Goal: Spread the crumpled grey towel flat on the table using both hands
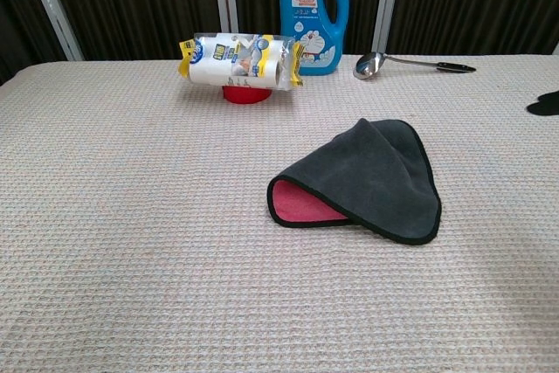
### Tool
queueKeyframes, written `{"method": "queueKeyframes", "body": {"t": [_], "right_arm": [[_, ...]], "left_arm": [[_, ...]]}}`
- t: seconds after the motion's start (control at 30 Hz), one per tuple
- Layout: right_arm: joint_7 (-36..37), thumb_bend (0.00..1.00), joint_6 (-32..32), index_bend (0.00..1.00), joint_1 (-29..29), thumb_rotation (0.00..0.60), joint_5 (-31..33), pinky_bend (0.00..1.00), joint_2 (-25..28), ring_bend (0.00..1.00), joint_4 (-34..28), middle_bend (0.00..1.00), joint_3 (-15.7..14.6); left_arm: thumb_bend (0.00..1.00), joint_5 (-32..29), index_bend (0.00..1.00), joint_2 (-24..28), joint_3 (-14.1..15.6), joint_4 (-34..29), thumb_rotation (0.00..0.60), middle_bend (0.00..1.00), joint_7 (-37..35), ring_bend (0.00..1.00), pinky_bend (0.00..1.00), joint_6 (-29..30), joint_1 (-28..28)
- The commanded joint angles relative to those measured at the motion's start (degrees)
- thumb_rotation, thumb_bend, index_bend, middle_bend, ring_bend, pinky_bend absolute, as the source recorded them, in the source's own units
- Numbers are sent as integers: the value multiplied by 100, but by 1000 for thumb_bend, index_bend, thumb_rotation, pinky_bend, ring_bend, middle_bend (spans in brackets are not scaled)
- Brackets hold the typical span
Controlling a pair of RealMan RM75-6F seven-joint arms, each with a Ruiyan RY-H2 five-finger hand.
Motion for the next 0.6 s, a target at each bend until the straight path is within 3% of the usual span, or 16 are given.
{"method": "queueKeyframes", "body": {"t": [0.03, 0.17, 0.6], "right_arm": [[-367, 232, -300, 0, 199, 600, 289, 44, -377, 0, -98, 0, 162], [-620, 170, -450, 0, 344, 600, 563, 44, -862, 0, 52, 0, 317], [-1091, 163, -705, 0, 805, 600, 1318, 44, -2117, 0, 885, 0, 796]], "left_arm": [[0, -13, 0, -13, 6, 25, 600, 0, 11, 0, 81, -19, -4], [0, -68, 0, -32, -9, 56, 600, 0, -3, 0, 81, -47, -11], [0, -47, 0, -60, -31, 22, 600, 0, 50, 0, 81, -6, -25]]}}
